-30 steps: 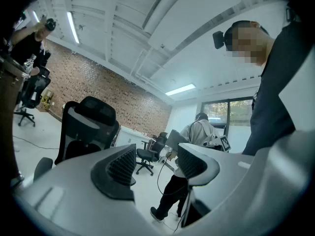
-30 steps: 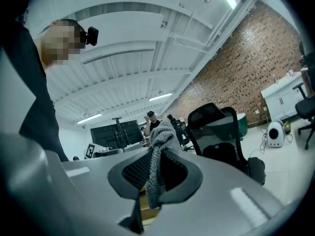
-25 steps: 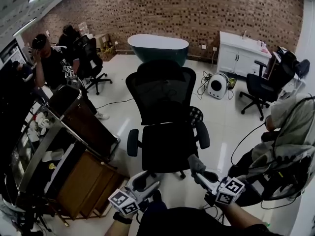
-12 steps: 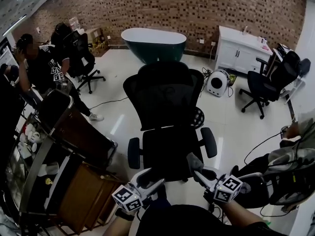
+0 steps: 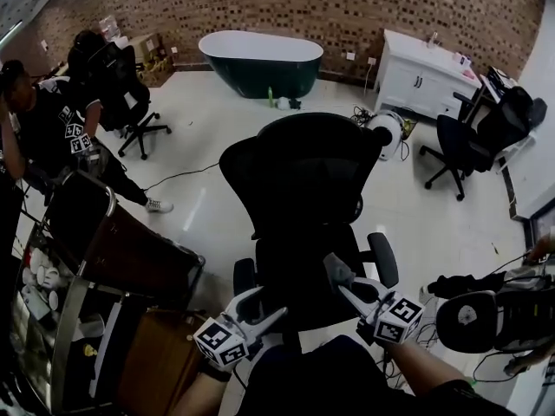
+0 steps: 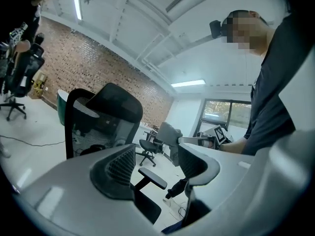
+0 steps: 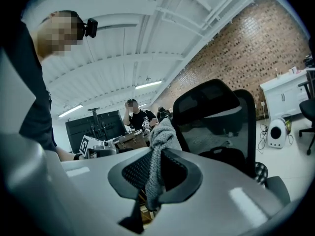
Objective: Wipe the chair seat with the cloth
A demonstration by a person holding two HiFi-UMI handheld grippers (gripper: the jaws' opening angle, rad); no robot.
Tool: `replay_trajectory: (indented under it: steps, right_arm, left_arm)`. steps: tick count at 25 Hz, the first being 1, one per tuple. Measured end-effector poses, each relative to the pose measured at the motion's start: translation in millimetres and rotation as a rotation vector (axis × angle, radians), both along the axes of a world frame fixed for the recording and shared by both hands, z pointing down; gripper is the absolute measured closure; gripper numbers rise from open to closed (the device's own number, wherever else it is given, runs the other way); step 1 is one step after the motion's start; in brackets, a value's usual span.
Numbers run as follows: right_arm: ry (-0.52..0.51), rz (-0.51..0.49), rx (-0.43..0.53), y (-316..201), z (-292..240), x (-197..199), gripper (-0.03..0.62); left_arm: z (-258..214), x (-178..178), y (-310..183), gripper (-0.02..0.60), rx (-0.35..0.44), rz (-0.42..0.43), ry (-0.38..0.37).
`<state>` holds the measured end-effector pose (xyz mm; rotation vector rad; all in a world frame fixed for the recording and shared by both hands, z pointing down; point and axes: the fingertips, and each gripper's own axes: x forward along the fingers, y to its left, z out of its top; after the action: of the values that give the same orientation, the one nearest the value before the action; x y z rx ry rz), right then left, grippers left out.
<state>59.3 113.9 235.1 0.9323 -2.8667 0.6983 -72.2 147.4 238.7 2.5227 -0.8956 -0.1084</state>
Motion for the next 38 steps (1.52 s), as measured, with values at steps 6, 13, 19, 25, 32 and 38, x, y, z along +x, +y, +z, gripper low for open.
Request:
replay_trajectory:
  steps: [6,13,19,25,32,38]
  right_arm:
    - [0.001,-0.04,-0.041,-29.2,16.8,-16.0,0.559]
    - [0.083,-0.154,-0.137,-64.2,82.8,-23.2,0.559]
    - [0.166,-0.3,-0.231,-94.5,178.2,-55.0,0.559]
    - [0.299,-0.425,-0.304,-126.6,282.5,-101.8,0.557]
    - [0.519,-0.536,-0.298,-153.5,403.6,-154.2,0.557]
    - [0.622,-0.583,-0.248,-185.3,482.6,-203.3,0.557]
  left_arm:
    - [15.2,-2.0,-30.2,0.285,-0.046,-0.014,-0.011]
    - [57.3,1.9,-63.0,0.284,-0.133,-0.089,-0.014]
    - [129.4,-2.0,-80.0,0.284,-0.217,-0.127,-0.034]
    - [191.2,-4.3,-106.7,0.284,-0.27,-0.138,-0.037]
    - [246.8,-17.1,-131.4,0.284,-0.301,-0.17,-0.04]
    - [272.2,-31.6,-151.8,0.284,-0.313,-0.198,-0.022]
